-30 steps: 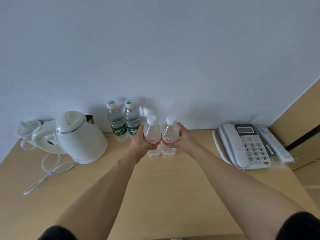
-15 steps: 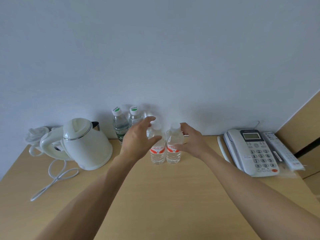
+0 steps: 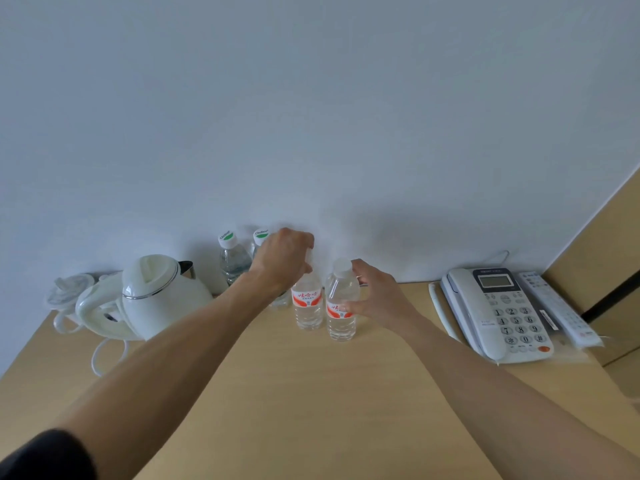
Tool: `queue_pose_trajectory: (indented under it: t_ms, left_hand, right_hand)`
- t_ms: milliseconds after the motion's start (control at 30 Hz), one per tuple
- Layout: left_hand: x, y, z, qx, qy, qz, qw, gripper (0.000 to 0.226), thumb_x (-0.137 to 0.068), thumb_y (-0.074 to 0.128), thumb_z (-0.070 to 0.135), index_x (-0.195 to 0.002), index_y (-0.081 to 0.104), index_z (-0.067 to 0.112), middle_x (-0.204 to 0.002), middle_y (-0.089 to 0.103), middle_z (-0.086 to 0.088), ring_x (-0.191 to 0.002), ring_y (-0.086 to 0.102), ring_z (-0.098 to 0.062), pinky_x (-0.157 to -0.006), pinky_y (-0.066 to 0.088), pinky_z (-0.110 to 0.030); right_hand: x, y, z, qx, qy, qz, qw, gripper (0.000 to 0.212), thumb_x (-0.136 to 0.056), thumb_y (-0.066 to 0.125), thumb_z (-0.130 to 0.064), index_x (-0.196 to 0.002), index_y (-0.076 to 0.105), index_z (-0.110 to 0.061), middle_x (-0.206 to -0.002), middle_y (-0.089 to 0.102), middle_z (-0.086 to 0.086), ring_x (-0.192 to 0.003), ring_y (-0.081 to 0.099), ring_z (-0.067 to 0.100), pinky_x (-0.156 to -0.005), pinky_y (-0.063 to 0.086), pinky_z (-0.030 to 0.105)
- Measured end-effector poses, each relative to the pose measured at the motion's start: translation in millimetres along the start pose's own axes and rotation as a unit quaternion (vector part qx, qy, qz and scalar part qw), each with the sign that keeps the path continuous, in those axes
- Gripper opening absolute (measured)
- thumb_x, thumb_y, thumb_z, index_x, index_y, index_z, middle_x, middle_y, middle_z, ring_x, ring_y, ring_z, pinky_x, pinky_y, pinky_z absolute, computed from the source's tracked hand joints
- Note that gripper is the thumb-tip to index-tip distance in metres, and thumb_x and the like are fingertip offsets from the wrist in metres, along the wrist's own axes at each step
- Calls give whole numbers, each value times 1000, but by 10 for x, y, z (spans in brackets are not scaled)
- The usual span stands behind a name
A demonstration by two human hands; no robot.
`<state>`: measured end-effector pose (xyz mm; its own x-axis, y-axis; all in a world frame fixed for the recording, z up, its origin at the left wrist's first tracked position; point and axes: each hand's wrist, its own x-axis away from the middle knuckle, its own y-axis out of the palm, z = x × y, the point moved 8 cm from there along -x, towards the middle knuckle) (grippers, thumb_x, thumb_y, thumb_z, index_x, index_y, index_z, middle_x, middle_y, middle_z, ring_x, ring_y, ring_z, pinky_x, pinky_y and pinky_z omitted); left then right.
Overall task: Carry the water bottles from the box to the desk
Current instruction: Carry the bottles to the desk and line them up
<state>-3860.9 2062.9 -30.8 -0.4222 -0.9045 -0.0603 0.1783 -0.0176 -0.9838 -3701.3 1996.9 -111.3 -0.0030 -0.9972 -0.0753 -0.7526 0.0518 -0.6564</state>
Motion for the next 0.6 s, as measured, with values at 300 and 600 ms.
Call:
queue_pose_trajectory:
  t_ms: [300, 600]
  left_hand:
    - [-362, -92, -67, -45, -9, -7, 999, 38, -88, 78, 21, -120, 65, 6, -107, 68, -17, -101, 66, -36, -88, 55, -44]
    - [-428, -69, -118, -36, -8, -7, 999, 35, -88, 78, 16, -118, 64, 6, -107, 67, -16, -98, 65, -34, -85, 56, -44]
  right_hand:
    - [8, -2, 2, 20, 2, -3, 1000, 69, -70, 89, -26, -129, 52, -25, -123, 64, -7, -109, 62, 12, -92, 51, 30]
    - [6, -4, -62, 42, -8, 5, 999, 66, -69, 86, -29, -125, 52, -27, -116, 62, -7, -105, 61, 15, -89, 52, 33]
